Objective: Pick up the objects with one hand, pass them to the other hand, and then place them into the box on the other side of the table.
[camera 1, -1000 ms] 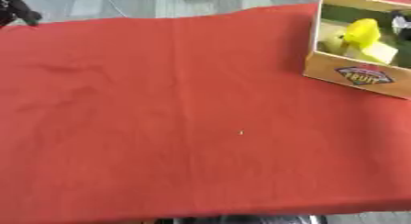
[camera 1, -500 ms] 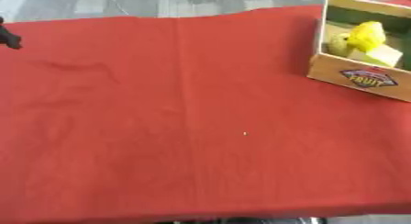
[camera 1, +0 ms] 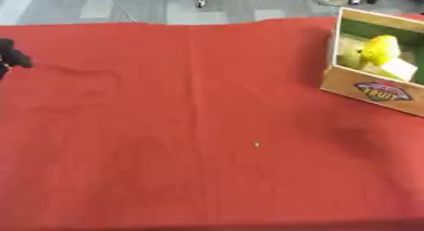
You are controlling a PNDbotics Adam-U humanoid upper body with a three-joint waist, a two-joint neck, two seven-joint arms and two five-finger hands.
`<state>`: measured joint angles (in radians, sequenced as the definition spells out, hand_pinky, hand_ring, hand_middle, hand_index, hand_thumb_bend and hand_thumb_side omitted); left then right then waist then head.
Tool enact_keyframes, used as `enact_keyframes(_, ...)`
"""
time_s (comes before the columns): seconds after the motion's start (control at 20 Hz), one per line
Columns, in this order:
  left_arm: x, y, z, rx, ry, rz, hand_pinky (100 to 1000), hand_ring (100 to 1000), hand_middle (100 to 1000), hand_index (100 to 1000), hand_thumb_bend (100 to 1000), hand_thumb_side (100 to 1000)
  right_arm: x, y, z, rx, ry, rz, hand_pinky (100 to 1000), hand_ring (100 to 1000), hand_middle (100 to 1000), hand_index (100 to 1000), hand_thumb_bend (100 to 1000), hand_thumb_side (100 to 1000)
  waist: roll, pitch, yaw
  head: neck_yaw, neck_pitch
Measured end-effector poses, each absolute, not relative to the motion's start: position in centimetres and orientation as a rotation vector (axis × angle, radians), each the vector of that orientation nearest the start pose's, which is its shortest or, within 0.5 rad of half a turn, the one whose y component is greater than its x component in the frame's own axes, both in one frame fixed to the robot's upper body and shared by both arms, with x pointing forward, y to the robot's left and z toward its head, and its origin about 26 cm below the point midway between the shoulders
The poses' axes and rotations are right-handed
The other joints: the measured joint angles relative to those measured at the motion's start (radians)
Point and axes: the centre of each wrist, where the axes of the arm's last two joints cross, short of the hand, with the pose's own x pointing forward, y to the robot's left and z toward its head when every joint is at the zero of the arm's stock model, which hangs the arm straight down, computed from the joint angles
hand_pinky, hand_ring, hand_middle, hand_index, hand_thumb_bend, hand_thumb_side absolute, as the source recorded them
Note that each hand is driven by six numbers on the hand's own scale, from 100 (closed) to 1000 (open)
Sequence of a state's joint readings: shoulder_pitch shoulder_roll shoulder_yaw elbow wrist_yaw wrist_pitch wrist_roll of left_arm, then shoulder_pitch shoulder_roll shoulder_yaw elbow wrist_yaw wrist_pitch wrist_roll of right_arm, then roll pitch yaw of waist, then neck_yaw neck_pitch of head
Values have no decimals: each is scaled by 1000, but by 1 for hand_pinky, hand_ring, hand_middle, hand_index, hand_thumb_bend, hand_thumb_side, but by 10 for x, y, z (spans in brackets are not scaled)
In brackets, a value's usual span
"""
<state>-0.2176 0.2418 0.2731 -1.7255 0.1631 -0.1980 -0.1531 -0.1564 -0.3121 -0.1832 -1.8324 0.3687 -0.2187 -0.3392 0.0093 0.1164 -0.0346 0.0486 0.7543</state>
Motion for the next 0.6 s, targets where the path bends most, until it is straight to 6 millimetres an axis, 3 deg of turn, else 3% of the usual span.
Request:
enact_keyframes(0.2,305,340,105,141,-2140,-53,750,533,519,680,238,852,280,-311,132,-708,-2264,54,719,858,483,801,100,742,-10,-44,0,31,9)
enact_keyframes(0.6,302,331,90,77,-2105,23,739,514,500,661,289,875,266,-306,114,-620,-2232,-39,695,821,439,760,100,743,-14,-49,-15,35,10)
